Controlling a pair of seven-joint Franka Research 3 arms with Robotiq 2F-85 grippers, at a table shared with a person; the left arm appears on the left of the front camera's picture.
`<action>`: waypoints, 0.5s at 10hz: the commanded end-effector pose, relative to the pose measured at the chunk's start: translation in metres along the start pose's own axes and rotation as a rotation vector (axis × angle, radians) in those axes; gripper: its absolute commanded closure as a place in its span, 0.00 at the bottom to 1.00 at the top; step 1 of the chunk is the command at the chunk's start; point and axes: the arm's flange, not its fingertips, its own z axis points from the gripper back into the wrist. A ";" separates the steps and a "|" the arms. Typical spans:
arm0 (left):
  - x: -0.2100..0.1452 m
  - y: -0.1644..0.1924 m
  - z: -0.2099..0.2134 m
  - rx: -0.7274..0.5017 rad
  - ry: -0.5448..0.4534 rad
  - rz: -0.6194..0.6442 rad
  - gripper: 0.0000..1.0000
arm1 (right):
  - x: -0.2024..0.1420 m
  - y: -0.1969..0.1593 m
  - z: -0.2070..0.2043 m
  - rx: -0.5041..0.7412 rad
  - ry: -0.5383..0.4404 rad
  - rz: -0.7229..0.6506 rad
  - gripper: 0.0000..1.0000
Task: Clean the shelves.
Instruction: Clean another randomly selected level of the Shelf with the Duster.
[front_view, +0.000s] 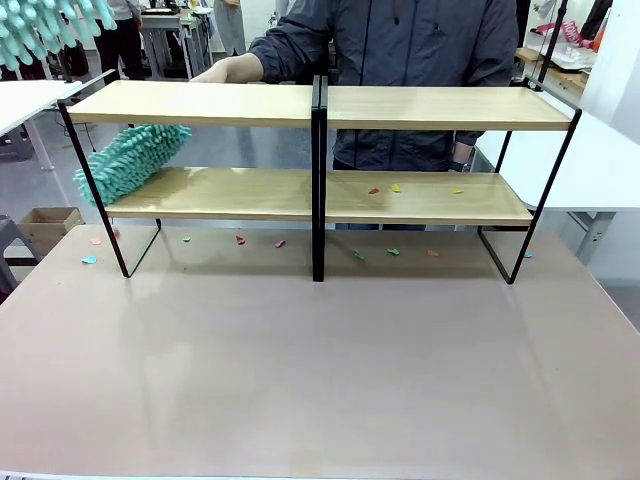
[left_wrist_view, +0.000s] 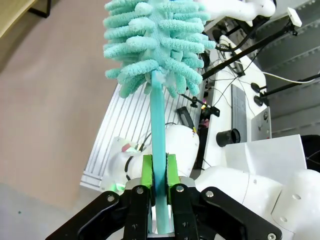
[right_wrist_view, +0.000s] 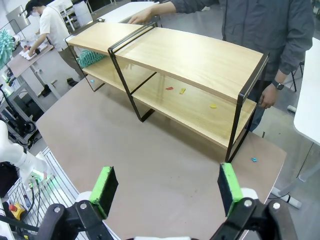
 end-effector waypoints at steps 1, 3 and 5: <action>0.026 -0.032 -0.022 -0.059 -0.037 -0.051 0.88 | 0.001 0.000 0.000 0.008 -0.006 0.002 0.00; 0.064 -0.083 -0.089 -0.115 0.203 -0.194 0.88 | 0.001 0.000 0.000 0.008 -0.006 0.002 0.00; 0.106 -0.098 -0.163 -0.188 0.344 -0.221 0.88 | 0.001 0.000 0.000 0.008 -0.006 0.002 0.00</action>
